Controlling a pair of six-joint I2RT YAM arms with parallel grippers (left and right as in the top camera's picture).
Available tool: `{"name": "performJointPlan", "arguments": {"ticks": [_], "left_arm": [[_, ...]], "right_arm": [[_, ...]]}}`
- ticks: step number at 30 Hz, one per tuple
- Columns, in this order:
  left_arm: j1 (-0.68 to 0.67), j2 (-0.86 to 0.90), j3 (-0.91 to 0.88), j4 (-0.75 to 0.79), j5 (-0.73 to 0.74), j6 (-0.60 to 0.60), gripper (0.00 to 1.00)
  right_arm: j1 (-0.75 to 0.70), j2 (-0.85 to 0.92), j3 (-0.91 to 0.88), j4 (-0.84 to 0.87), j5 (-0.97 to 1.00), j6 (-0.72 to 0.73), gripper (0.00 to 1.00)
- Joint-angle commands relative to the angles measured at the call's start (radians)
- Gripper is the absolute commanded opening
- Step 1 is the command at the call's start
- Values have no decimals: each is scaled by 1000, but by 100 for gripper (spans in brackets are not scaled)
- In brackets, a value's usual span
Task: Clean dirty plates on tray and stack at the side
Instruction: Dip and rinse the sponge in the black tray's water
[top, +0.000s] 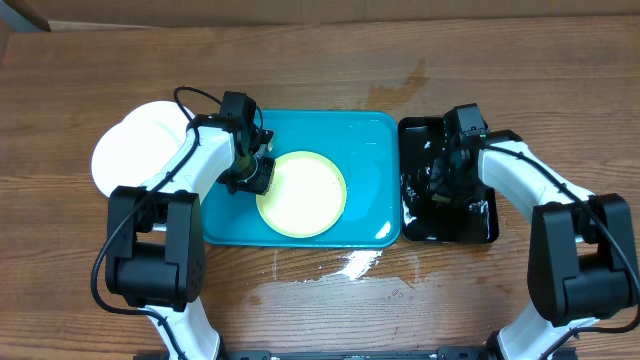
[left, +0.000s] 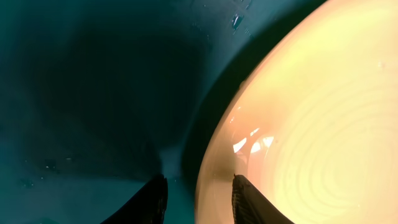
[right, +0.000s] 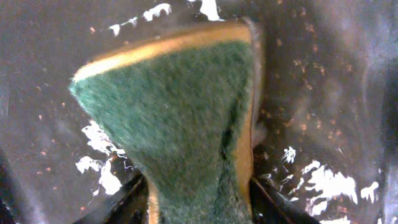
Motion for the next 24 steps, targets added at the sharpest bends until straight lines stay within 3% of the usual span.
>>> {"name": "performJointPlan", "arguments": {"ticks": [1, 4, 6, 12, 13, 14, 18, 20, 24], "left_arm": [[3, 13, -5, 4, 16, -13, 36], [3, 13, -5, 3, 16, -13, 28], [3, 13, -5, 1, 16, -13, 28], [3, 13, -5, -1, 20, -14, 28], [3, 13, -5, -1, 20, -14, 23], [3, 13, -5, -1, 19, -14, 10], [3, 13, -5, 0, 19, -14, 6], [3, 13, -5, 0, 19, -14, 6], [3, 13, -5, 1, 19, -14, 8]], "right_arm": [[-2, -20, 110, -82, 2, -20, 56], [-2, -21, 203, -148, 2, -20, 61], [-2, -21, 210, -143, 2, -19, 66], [-2, -10, 138, -91, 2, -19, 66], [-2, -8, 117, -69, 2, -19, 66], [-2, -3, 76, -21, 2, -19, 67], [-2, 0, -7, 72, 2, -19, 66], [-2, 0, -24, 92, 2, -19, 61], [-2, -4, 3, 85, 2, -19, 33]]}}
